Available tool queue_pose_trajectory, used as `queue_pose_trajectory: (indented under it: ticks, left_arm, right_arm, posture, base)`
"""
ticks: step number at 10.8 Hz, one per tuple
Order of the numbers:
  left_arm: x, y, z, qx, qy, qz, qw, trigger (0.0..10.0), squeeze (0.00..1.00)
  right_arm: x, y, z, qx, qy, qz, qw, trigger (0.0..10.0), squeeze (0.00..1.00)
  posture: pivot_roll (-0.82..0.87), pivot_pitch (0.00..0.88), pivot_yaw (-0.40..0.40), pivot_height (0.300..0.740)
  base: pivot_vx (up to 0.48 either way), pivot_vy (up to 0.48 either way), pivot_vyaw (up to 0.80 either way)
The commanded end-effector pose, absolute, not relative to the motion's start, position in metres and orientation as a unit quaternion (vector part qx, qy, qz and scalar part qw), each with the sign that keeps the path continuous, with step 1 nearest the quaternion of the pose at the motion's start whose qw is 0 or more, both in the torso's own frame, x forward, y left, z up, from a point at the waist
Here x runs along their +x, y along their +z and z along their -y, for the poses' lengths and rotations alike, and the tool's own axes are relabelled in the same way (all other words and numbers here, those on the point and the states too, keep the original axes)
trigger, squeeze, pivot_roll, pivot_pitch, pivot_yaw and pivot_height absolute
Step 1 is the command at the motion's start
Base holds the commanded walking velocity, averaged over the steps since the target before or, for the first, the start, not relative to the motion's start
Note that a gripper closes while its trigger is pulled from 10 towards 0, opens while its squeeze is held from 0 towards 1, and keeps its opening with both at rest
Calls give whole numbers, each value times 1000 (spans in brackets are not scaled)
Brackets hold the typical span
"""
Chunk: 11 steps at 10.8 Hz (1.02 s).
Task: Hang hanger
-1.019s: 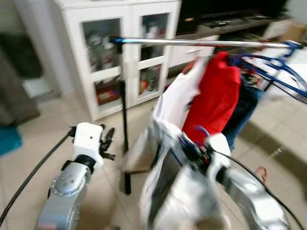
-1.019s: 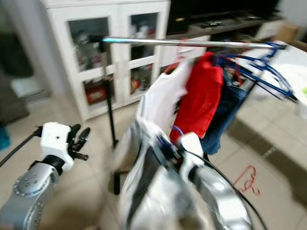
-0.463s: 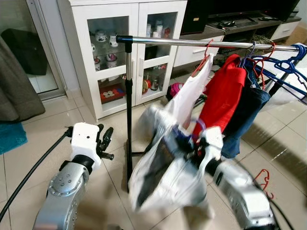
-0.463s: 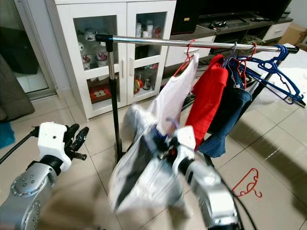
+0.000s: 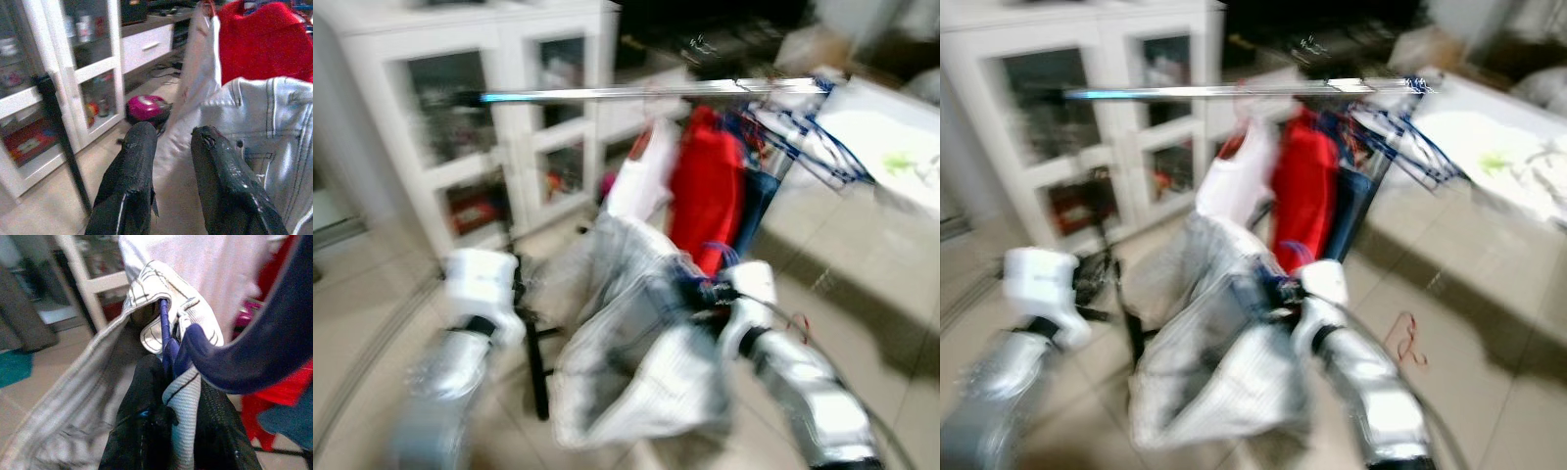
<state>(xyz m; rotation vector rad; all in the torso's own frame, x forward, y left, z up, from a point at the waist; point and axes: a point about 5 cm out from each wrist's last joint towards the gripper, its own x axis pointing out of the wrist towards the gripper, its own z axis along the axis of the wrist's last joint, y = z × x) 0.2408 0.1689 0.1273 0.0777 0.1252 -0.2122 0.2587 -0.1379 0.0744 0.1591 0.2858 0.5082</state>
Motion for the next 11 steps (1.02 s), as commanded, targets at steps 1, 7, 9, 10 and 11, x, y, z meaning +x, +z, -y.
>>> queue_pose_trajectory:
  ticks: [1, 7, 9, 10, 11]
  left_arm:
    - [240, 132, -178, 53, -94, -57, 993, 10000, 0]
    - [242, 131, -173, 47, -121, -61, 990, 10000, 0]
    - [241, 130, -174, 46, -120, -63, 990, 10000, 0]
    - [239, 130, -176, 45, -117, -64, 990, 10000, 0]
    - [237, 129, -177, 45, -113, -65, 990, 10000, 0]
  right_arm:
    - [258, 86, 131, 81, 281, -110, 950, 10000, 0]
    - [227, 75, 155, 47, 274, -135, 951, 10000, 0]
    - [224, 75, 156, 44, 276, -138, 950, 10000, 0]
    - [223, 75, 156, 39, 283, -142, 948, 10000, 0]
    - [223, 75, 155, 35, 289, -144, 946, 10000, 0]
  posture:
    - [156, 31, -75, 740]
    - [121, 45, -23, 740]
    - [123, 49, -32, 740]
    - [127, 52, -41, 740]
    - [129, 54, -48, 740]
  base:
    - [364, 0, 0]
    - [59, 103, 0]
    - [0, 326, 0]
    - [0, 326, 0]
    - [0, 326, 0]
